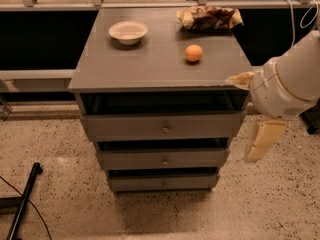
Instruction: Open top drawer
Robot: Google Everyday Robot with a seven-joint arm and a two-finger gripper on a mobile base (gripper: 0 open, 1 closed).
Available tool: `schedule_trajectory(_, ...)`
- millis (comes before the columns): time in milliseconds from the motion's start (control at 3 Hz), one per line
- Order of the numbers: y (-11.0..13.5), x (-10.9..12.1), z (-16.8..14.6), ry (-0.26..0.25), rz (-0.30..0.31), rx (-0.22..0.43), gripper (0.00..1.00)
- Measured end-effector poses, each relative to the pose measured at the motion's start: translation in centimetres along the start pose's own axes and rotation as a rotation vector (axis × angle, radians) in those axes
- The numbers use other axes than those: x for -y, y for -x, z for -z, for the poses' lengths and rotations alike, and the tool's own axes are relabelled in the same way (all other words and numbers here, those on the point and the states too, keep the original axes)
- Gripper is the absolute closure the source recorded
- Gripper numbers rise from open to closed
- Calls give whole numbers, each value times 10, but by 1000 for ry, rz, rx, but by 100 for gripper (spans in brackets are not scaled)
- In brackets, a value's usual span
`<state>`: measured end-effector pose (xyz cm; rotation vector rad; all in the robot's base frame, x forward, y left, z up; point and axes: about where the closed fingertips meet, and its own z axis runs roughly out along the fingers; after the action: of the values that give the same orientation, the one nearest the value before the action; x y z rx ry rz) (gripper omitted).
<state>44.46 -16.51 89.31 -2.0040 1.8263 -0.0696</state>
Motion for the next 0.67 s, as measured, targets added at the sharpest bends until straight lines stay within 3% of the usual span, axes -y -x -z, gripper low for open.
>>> schedule_trajectory(333, 13, 10, -12, -76, 1, 43, 0)
schedule_trajectory(667, 26, -14, -83, -108, -39, 238, 0)
